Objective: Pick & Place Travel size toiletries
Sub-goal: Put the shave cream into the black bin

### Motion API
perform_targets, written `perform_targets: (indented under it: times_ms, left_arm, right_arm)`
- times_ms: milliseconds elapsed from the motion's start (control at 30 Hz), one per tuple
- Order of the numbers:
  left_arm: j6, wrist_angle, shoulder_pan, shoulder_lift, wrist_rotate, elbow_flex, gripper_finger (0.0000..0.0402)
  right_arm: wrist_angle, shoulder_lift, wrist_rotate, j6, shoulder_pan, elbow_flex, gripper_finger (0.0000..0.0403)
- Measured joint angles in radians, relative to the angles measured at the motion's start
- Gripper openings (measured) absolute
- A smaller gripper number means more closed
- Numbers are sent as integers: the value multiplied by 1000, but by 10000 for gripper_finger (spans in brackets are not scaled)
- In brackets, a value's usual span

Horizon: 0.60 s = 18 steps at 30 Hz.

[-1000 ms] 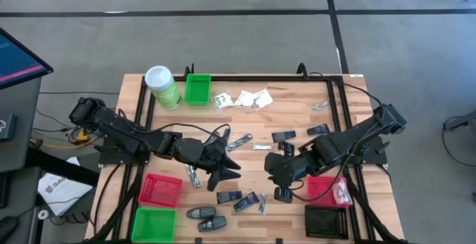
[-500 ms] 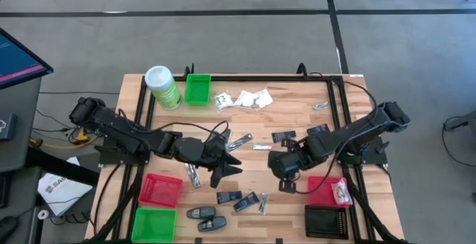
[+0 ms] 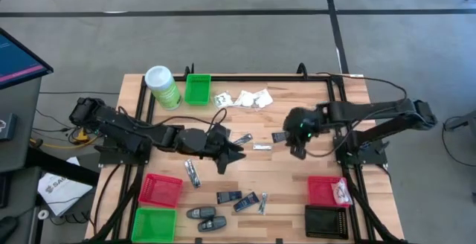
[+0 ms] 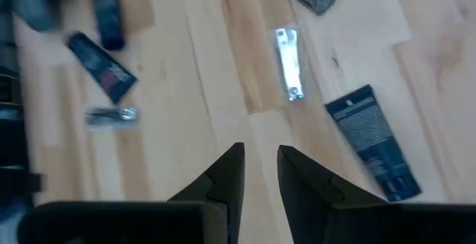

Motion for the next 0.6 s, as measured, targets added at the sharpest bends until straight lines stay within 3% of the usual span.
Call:
perform_targets:
  times_ms: [200,400,600]
  left_arm:
    - [-8,6,18,0,-67,0,159]
    - [-4,11,16,0,-105,0,159]
    - [17,13,24,0,-109,0,159]
  right_arm:
    - [63,-73,-216,-96,-212,-92,75]
    - [161,-28,-494,-146,-399,-118,71]
    - [292,51,-566,-131,-537,-118,59]
